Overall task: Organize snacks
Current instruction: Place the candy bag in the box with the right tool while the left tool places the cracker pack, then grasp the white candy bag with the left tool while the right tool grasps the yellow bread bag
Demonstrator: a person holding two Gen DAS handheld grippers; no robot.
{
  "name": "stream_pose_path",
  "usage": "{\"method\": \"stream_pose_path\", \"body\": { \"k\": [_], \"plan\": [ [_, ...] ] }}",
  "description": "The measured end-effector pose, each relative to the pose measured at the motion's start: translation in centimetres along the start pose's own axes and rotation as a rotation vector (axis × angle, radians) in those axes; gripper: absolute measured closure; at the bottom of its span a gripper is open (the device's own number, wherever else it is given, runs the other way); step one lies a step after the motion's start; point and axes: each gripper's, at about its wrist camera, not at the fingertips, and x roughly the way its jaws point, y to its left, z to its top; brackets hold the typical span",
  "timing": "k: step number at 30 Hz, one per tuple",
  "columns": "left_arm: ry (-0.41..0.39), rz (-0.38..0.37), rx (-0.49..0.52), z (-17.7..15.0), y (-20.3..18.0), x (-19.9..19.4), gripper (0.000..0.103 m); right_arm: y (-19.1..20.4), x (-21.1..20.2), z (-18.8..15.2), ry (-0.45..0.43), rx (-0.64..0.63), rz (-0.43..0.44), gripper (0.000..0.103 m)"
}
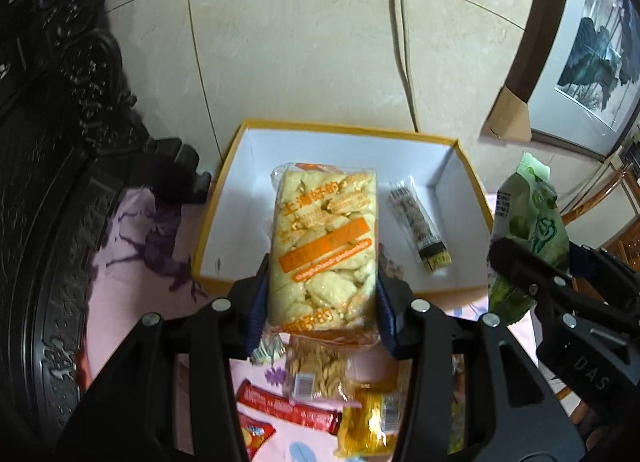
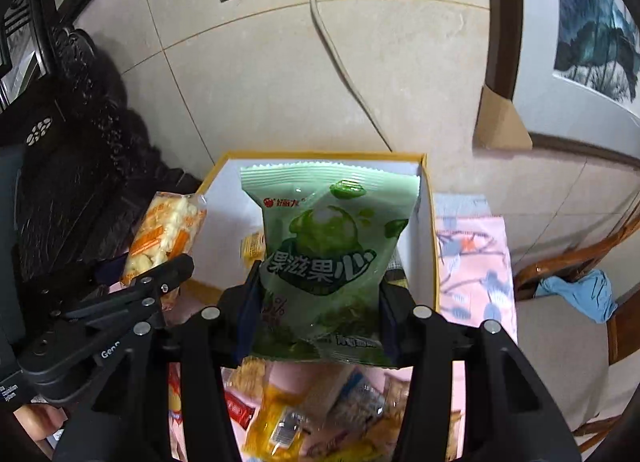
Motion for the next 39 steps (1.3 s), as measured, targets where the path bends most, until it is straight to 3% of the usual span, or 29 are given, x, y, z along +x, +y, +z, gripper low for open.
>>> {"method": "stream_pose_path", "body": {
  "k": [9,11,12,13,14,15,22,25,29,35,39],
  "plan": [
    [0.007,0.018,0.001,2.8,0.8,2.7,0.057,0.5,2.1,2.9,-0.012,-0.021,-0.004,0.051],
    [0.006,0.025,-0.005,3.4,1.1,3.2,0.056,0.4,2.5,3.6,-0.029,-0.02,-0.018,0.045],
    [-0.004,0.033,-0.015,3.9,1.3,3.4,0.048,0.3,2.6,3.9,-0.04,-0.017,-0.027,0.038],
    [-0.02,0.049,-0.025,4.4,1.6,3.4,0.021,0.2,2.8,4.3,-0.056,-0.013,-0.042,0.019],
    [-0.032,0.074,-0.037,4.8,1.9,3.4,0.01,0.0,3.0,4.7,-0.07,-0.011,-0.059,0.007],
    [-0.053,0.11,-0.057,5.3,2.4,3.2,0.002,-0.2,3.0,5.0,-0.08,-0.004,-0.075,0.003],
    [-0.049,0.095,-0.055,6.1,4.2,2.6,0.002,-1.0,2.0,5.1,-0.045,-0.034,-0.064,0.002],
    [-0.039,0.078,-0.059,5.0,4.4,2.0,0.002,-1.6,1.4,3.6,0.001,-0.02,-0.048,0.002],
    [-0.023,0.081,-0.06,2.4,5.0,0.8,0.002,-2.7,1.2,-1.1,0.143,0.013,-0.005,0.002],
    [0.007,0.128,-0.131,-4.1,7.7,-1.4,0.002,-1.2,1.3,-10.0,0.295,0.044,0.082,0.002],
    [0.055,0.175,-0.231,-9.9,10.0,-3.1,0.002,1.5,2.9,-14.9,0.372,0.058,0.118,0.002]
  ]
}}
